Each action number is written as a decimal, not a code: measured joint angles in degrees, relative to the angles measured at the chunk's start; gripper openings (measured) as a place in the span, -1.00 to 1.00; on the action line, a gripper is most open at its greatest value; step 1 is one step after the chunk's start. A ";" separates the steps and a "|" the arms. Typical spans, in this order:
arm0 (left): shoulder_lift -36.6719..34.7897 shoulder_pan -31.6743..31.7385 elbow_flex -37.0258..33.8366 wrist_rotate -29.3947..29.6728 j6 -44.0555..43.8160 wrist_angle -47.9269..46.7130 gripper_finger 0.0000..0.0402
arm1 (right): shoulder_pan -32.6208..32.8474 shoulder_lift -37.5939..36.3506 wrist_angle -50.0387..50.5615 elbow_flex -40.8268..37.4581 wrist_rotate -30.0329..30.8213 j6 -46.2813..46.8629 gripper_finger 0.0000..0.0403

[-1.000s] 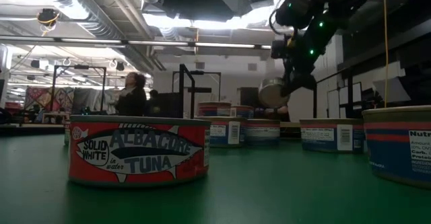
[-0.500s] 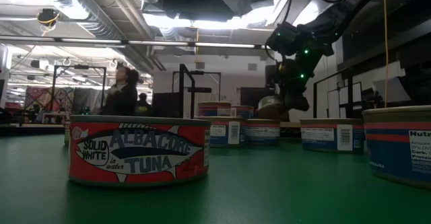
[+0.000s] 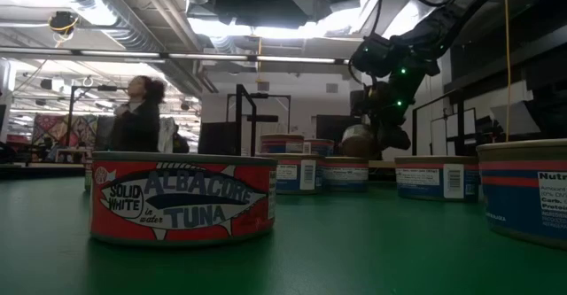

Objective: Stack canned seafood by type on shelf
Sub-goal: Put the green tuna can on the shelf aligned with the blue tuna can

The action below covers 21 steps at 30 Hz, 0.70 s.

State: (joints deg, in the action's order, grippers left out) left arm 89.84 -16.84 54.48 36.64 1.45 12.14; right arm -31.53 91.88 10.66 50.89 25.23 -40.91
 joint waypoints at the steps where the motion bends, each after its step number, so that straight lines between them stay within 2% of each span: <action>1: 0.00 0.00 0.00 0.00 0.00 0.00 -0.35 | 0.00 0.00 -0.05 0.00 -0.31 0.00 -0.03; 14: 0.00 0.00 -0.02 0.00 0.00 0.00 -0.35 | 0.00 0.00 -0.01 0.00 -0.61 0.07 0.03; 21: 0.00 0.00 -0.02 0.00 0.00 0.00 -0.35 | 0.00 0.00 0.02 0.00 2.20 -0.38 0.05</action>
State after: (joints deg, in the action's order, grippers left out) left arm 89.84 -16.84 54.46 36.64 1.45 12.14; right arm -31.53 91.88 10.68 50.89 27.43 -41.28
